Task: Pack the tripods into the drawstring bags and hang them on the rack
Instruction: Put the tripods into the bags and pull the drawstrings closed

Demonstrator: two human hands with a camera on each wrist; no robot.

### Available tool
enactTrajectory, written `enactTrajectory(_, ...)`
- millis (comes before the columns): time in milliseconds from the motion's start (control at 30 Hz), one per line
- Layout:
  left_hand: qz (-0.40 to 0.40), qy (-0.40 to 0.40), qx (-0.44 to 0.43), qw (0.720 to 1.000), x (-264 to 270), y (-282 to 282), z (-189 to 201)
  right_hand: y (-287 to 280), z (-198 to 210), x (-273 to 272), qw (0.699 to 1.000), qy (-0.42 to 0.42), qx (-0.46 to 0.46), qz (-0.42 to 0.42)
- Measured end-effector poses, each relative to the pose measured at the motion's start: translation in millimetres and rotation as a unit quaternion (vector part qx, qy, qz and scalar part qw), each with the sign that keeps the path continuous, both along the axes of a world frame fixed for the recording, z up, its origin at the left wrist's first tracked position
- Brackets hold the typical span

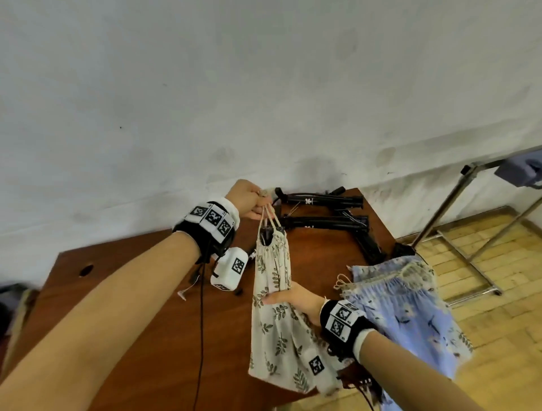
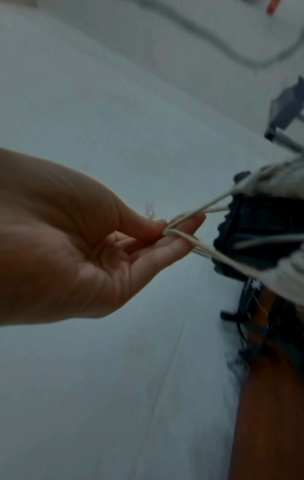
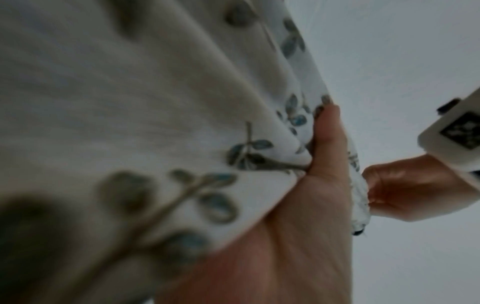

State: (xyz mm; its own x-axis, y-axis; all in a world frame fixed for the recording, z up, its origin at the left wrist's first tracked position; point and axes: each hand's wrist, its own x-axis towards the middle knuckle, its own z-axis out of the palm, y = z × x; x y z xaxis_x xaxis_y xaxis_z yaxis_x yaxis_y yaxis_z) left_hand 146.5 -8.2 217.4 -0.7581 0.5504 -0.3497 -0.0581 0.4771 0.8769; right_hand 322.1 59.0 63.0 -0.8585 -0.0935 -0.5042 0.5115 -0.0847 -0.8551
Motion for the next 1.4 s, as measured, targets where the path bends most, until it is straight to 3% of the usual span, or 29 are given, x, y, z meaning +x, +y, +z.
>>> enactTrajectory(167,-0.046,0.098,-0.086,0.99,-26,-12,-69,-25,-45,4,0.994,-0.105,-0.007,-0.033)
enactTrajectory(267,-0.128,0.074,-0.106,0.983,-28,8,-98,-25,-59,6,0.984,-0.154,-0.026,-0.083)
enactTrajectory(400,-0.222,0.105,-0.173,0.954,-38,34,-136,-25,-85,-3,0.968,-0.213,-0.059,-0.122)
enactTrajectory(500,-0.273,0.044,-0.183,0.944,-50,44,-166,-28,-113,-13,0.966,-0.228,-0.005,-0.119)
enactTrajectory(600,-0.271,0.015,-0.191,0.943,-63,49,-185,-31,-139,-19,0.971,-0.208,0.08,-0.085)
enactTrajectory(667,-0.284,-0.008,-0.225,0.932,-70,49,-194,-32,-136,-23,0.97,-0.208,0.118,-0.051)
enactTrajectory(767,-0.349,-0.001,-0.299,0.888,-76,44,-206,-15,-118,-27,0.95,-0.251,0.183,-0.001)
enactTrajectory(900,-0.388,0.007,-0.329,0.861,-81,38,-207,46,-78,-14,0.946,-0.189,0.243,-0.103)
enactTrajectory(967,-0.377,-0.014,-0.32,0.869,-81,38,-201,83,-58,2,0.929,-0.154,0.276,-0.191)
enactTrajectory(1033,-0.353,-0.018,-0.306,0.884,-80,39,-196,115,-41,20,0.9,-0.149,0.345,-0.222)
enactTrajectory(1133,-0.324,-0.021,-0.294,0.899,-81,37,-189,142,-40,46,0.86,-0.212,0.457,-0.077)
enactTrajectory(1233,-0.296,-0.055,-0.288,0.909,-82,25,-186,146,-57,59,0.785,-0.283,0.543,0.093)
enactTrajectory(1300,-0.292,-0.047,-0.286,0.911,-84,15,-184,147,-64,60,0.753,-0.277,0.585,0.116)
enactTrajectory(1400,-0.278,-0.038,-0.285,0.916,-86,3,-175,151,-55,52,0.767,-0.246,0.585,0.09)
